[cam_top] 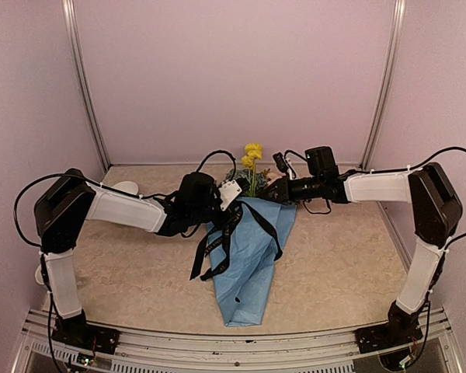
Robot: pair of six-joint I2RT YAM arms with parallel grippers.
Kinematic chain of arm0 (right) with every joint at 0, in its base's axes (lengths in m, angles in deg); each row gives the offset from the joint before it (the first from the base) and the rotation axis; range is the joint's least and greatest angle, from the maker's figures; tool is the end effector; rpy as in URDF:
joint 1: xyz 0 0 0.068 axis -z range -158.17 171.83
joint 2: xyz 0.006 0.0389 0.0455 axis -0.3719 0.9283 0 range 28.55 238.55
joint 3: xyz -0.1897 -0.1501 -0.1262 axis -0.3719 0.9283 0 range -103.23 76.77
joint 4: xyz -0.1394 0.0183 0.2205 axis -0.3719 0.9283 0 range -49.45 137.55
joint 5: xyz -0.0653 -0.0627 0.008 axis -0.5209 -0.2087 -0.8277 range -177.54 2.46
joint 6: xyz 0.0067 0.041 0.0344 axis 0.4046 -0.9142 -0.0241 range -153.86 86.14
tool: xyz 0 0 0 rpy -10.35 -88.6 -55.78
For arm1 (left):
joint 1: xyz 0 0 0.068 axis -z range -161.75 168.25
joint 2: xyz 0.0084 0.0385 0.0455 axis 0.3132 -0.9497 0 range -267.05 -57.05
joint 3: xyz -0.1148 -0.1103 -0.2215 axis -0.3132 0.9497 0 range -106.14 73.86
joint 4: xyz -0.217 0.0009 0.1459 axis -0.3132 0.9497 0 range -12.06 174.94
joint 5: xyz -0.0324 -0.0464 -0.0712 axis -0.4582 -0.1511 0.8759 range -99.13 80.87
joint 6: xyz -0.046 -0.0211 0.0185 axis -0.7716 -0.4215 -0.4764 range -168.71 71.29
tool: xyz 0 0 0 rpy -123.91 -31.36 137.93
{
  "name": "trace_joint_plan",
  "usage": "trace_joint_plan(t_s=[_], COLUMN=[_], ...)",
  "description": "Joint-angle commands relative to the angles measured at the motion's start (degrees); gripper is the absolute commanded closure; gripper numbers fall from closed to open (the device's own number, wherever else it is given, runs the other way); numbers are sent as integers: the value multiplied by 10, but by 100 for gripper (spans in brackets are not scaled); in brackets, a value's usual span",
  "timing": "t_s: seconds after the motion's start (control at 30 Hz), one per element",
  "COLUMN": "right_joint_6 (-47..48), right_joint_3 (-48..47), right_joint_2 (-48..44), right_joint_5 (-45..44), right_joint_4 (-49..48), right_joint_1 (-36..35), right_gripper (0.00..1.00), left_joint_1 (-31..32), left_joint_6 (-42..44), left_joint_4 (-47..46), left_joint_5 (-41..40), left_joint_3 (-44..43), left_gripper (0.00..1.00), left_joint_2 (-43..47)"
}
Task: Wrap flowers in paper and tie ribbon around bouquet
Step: Cross the ribbon over the folded bouquet.
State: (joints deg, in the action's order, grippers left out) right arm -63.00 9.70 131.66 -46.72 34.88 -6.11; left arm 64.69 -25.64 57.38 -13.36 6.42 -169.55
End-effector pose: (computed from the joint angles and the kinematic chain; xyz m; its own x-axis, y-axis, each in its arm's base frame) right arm 0.3428 0.2082 0.2239 -0.8054 -0.0100 -0.5926 -0.5274 0.4684 0.7088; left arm 0.3026 -0.3143 0.1809 0.0022 0.5649 -0.8252 0.7343 0.5593 0.3848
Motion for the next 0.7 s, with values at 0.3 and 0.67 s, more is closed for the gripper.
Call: trace_joint_plan(t_s=[0.3, 0.67], right_joint_6=[-1, -37], right_joint_3=[-32, 12], right_joint_2=[117, 131], right_joint_5=[77, 85], right_joint_4=[-12, -158], right_joint_1=[-37, -63], right_gripper=[100, 86], left_joint_1=[-11, -14], left_joint_6=[-20, -37], left_joint_4=[-35, -24], left_joint_5=[50, 70], left_joint_3=[20, 18], left_gripper=[100, 100], left_joint_2=[34, 35])
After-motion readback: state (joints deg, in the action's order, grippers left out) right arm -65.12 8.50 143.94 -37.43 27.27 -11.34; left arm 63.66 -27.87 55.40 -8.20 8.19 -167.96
